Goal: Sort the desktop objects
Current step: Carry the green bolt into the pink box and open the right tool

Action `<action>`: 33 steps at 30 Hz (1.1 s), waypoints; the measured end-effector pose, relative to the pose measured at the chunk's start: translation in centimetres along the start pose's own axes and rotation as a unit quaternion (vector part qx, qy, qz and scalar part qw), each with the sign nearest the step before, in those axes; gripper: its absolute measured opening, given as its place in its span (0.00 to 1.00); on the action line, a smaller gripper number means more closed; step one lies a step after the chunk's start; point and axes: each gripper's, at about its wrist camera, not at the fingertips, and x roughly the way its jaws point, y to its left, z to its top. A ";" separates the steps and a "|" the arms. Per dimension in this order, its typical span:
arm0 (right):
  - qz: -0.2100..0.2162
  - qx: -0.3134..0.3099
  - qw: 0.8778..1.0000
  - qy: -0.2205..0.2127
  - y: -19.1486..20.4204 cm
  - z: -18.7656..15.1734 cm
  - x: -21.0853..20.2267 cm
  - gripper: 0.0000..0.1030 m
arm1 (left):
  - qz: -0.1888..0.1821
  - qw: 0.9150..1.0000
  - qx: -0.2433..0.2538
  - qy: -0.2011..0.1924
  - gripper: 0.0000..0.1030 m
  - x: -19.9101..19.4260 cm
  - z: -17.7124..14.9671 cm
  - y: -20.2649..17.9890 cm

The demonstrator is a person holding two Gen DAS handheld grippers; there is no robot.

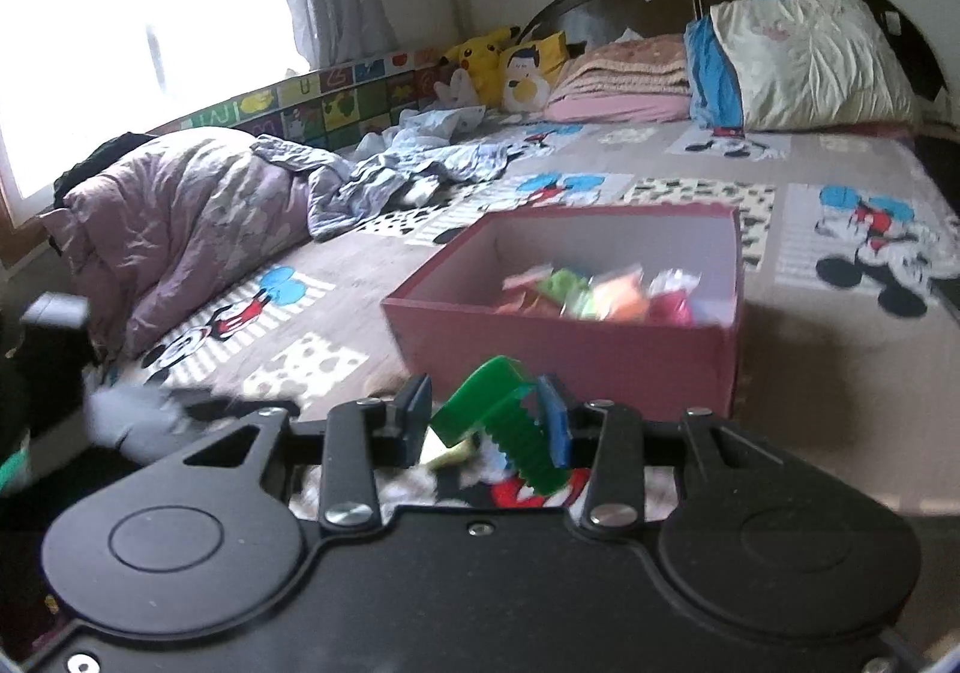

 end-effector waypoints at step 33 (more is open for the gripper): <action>-0.053 -0.008 0.988 0.143 -6.5 10.3 20.2 0.37 | -0.024 0.999 -0.041 0.007 0.66 0.3 -2.6 1.8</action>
